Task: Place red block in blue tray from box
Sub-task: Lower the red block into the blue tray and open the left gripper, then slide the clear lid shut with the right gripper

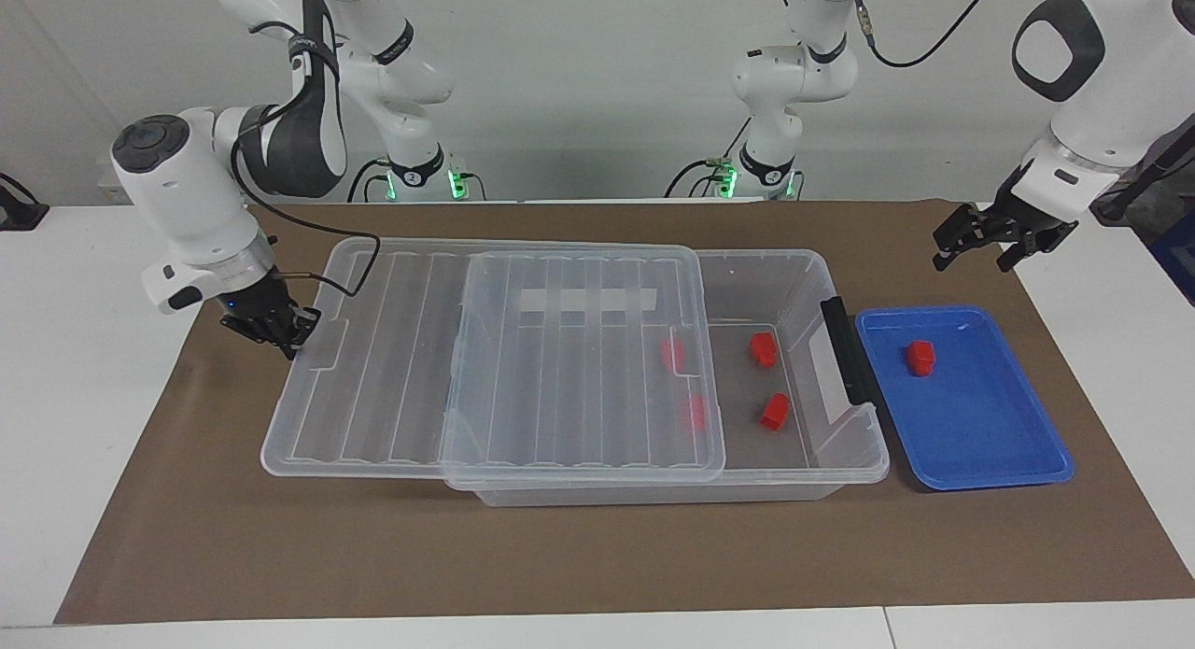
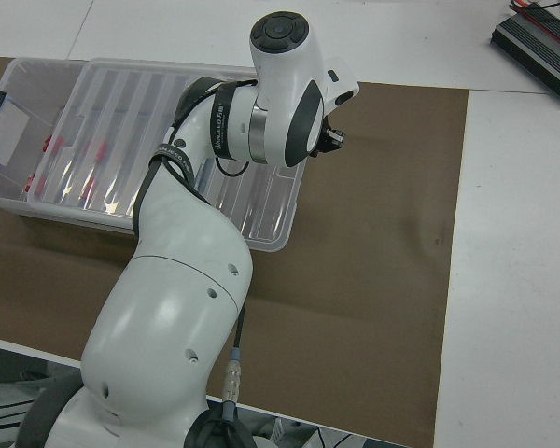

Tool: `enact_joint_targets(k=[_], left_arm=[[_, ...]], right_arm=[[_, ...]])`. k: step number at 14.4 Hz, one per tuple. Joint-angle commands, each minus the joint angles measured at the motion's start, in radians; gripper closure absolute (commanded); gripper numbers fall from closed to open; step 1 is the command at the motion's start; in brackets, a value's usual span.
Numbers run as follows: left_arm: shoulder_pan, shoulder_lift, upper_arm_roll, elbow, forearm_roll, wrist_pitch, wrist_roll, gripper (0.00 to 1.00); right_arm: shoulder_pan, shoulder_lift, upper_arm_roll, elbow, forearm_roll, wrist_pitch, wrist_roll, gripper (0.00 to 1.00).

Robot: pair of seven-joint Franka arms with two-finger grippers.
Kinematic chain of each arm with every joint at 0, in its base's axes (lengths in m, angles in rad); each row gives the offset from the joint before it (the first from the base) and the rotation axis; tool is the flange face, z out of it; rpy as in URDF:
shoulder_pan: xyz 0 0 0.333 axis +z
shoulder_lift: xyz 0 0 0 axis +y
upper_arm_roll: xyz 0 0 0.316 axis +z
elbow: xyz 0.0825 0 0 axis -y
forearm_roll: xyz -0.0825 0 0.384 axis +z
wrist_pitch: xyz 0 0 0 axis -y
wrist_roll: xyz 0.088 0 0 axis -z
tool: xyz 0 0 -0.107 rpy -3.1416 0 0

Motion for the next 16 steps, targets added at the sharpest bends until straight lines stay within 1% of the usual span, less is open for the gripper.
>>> enact_joint_targets(k=[1,4,7,9,10,11,13,15,16], left_arm=[[-0.003,-0.029,0.005,-0.047,-0.002,0.031,-0.009,0.0],[-0.001,-0.05,0.005,-0.058,-0.002,0.043,-0.012,0.0],[-0.003,-0.059,0.005,-0.033,-0.002,0.022,-0.024,0.0],[-0.011,-0.107,-0.003,-0.029,-0.002,-0.026,-0.04,0.0],[-0.03,-0.145,-0.012,-0.024,0.006,-0.046,-0.072,0.0],[-0.044,-0.154,-0.023,-0.018,0.013,-0.052,-0.134,0.0],[-0.063,-0.164,-0.058,-0.031,0.018,-0.043,-0.227,0.0],[-0.064,-0.168,-0.061,-0.044,0.023,-0.028,-0.227,0.0],[-0.063,-0.17,-0.061,-0.061,0.023,0.0,-0.227,0.0]], right_arm=[[0.043,-0.028,0.005,-0.011,0.017,-0.032,-0.033,1.0],[0.107,-0.038,0.005,-0.011,0.017,-0.045,-0.032,1.0],[0.17,-0.042,0.011,-0.013,0.017,-0.068,-0.032,1.0],[0.204,-0.045,0.013,-0.014,0.017,-0.066,-0.027,1.0],[0.211,-0.047,0.013,-0.016,0.019,-0.066,-0.027,1.0],[0.224,-0.048,0.013,-0.019,0.019,-0.065,-0.024,1.0],[0.248,-0.051,0.013,-0.026,0.019,-0.06,-0.021,1.0],[0.27,-0.056,0.013,-0.039,0.019,-0.052,-0.019,1.0],[0.273,-0.058,0.013,-0.039,0.019,-0.052,-0.019,1.0]])
